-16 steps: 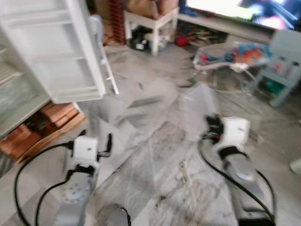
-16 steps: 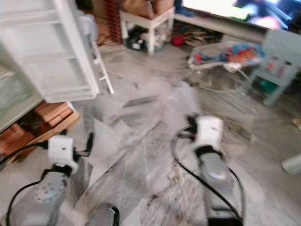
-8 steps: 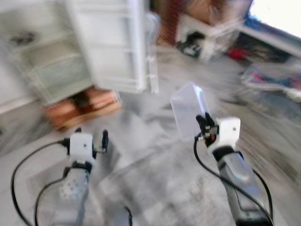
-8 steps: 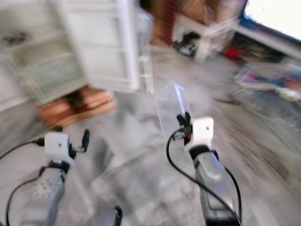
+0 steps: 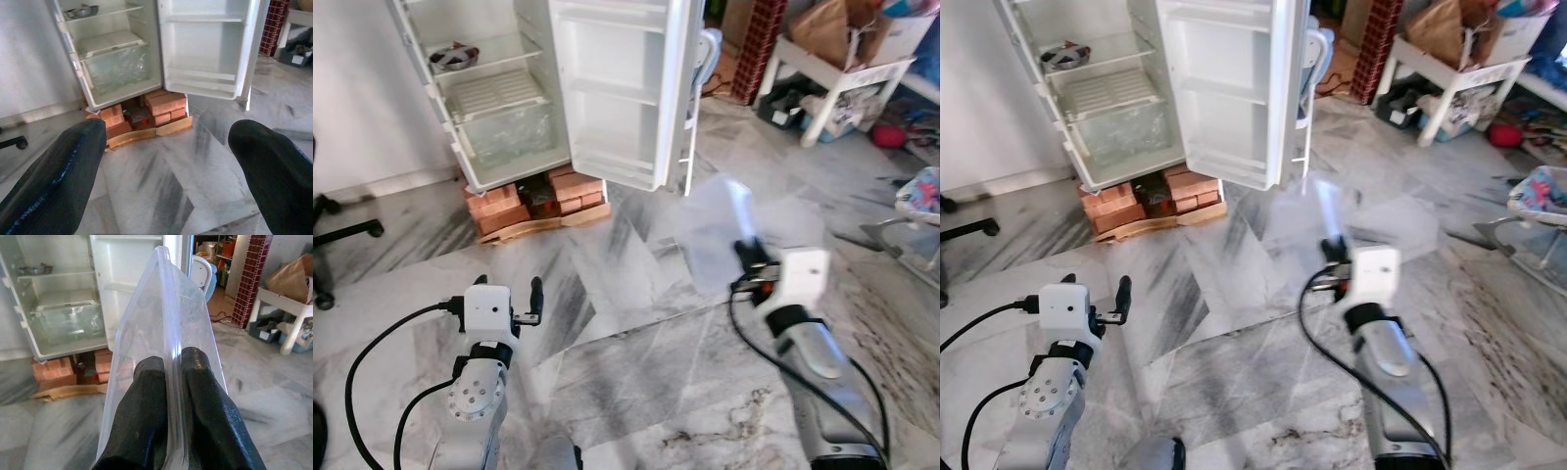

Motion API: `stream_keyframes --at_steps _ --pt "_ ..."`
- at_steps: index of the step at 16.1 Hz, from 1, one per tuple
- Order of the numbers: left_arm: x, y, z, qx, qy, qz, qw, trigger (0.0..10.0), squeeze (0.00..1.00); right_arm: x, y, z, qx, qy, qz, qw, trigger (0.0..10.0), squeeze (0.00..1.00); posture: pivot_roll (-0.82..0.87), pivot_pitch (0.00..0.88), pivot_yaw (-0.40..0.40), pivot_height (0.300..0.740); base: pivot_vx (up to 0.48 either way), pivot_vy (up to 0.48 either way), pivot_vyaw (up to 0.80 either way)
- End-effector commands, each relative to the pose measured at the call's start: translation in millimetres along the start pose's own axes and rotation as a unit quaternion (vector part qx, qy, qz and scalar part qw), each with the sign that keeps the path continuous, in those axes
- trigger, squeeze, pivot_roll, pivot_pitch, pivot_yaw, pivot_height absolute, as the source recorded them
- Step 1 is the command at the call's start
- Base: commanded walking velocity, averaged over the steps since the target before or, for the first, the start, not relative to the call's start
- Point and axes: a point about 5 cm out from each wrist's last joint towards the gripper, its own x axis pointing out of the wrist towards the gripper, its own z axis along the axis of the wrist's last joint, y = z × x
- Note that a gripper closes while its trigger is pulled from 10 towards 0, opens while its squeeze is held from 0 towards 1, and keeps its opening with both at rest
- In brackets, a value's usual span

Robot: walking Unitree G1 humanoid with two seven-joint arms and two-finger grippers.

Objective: Restocking fridge

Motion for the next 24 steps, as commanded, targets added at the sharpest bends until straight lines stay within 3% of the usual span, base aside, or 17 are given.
stream_keyframes --at_steps 1,6,8,10,11,18,24 --pt "0.2 6.1 3 0.005 -0.007 0.006 1.000 10.0 0.00 3.4 7.0 -1 -0.003 0.006 0.012 1.000 10.0 0.00 0.10 0.083 -0.030 0.740 0.000 0.480 0.00" --pt "0.3 7.6 5 0.009 -0.016 0.012 1.000 10.0 0.00 6.6 9.4 -4 -0.062 0.005 0.010 0.998 10.0 0.00 0.10 0.086 -0.028 0.740 0.000 0.469 0.00" --pt "0.8 8.3 7 0.016 -0.023 0.015 0.999 10.0 0.00 6.6 13.5 -7 -0.016 0.014 0.023 1.000 10.0 0.00 0.10 0.087 -0.027 0.740 0.000 0.441 0.00" --pt "2.4 7.6 10 0.017 -0.032 0.013 0.999 10.0 0.00 6.3 15.8 -8 -0.036 0.022 0.027 0.999 10.0 0.00 0.10 0.087 -0.027 0.740 0.000 0.426 0.00" --pt "3.2 6.0 12 0.016 -0.036 0.009 0.999 10.0 0.00 3.1 21.2 -6 -0.005 0.015 0.054 0.998 10.0 0.00 0.10 0.087 -0.027 0.740 0.292 0.382 0.00" --pt "2.1 4.6 10 0.017 -0.031 0.007 0.999 10.0 0.00 4.4 22.8 -1 -0.007 -0.003 0.067 0.998 10.0 0.00 0.10 0.088 -0.028 0.740 0.437 0.075 0.57" --pt "2.1 3.3 7 0.016 -0.023 -0.001 1.000 10.0 0.00 7.0 16.8 1 -0.010 -0.013 0.040 0.999 10.0 0.00 0.11 0.089 -0.028 0.740 0.466 0.000 0.00"
